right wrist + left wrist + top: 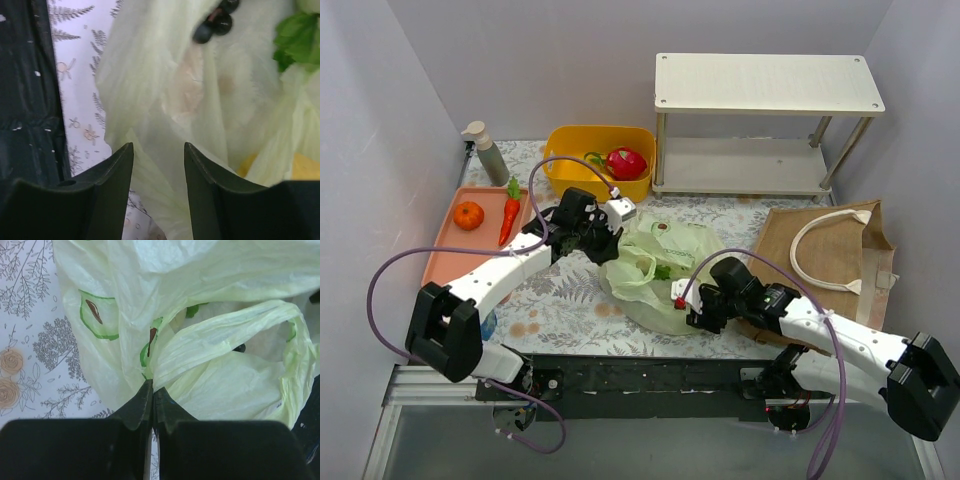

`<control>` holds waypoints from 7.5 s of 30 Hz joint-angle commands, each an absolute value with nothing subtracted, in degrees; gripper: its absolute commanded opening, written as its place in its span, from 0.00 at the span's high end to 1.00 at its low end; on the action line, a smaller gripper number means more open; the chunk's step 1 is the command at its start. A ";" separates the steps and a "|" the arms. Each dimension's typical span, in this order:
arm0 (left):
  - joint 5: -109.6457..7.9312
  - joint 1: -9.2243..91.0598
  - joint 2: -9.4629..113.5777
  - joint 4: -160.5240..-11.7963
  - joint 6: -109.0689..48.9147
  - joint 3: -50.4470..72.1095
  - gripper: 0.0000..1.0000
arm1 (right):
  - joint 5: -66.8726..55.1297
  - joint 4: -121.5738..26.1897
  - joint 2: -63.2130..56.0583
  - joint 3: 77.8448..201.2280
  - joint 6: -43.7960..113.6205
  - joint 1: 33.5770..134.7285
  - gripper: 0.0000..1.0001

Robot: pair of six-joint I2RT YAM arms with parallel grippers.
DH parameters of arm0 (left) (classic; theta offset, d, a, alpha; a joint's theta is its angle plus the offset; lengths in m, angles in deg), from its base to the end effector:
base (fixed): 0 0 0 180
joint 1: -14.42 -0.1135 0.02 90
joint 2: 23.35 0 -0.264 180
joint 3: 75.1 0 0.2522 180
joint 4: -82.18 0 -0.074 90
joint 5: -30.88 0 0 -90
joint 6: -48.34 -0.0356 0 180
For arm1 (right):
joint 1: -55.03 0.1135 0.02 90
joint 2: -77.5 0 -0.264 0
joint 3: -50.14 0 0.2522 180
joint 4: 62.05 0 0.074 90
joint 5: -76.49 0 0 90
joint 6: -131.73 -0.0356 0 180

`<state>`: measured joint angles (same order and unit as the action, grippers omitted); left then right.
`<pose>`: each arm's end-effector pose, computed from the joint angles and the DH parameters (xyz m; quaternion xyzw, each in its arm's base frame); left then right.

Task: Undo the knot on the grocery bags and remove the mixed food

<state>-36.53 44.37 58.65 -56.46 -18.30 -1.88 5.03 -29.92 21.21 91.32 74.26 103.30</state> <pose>0.2540 -0.1621 0.2544 0.1196 0.9165 -0.3145 0.2161 0.1181 0.1494 0.1883 -0.6404 0.6618 0.1979 0.3359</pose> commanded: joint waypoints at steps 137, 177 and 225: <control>-61.98 16.19 55.57 -51.79 -17.92 15.66 1.00 | -5.43 -41.97 15.72 120.76 93.07 90.89 0.01; -69.05 2.47 79.06 -56.02 -13.44 21.36 0.02 | -0.86 -37.04 11.94 125.16 84.71 90.97 0.01; -21.51 40.79 58.04 -26.67 -35.41 3.70 1.00 | 16.20 -47.82 8.08 105.92 71.89 100.29 0.46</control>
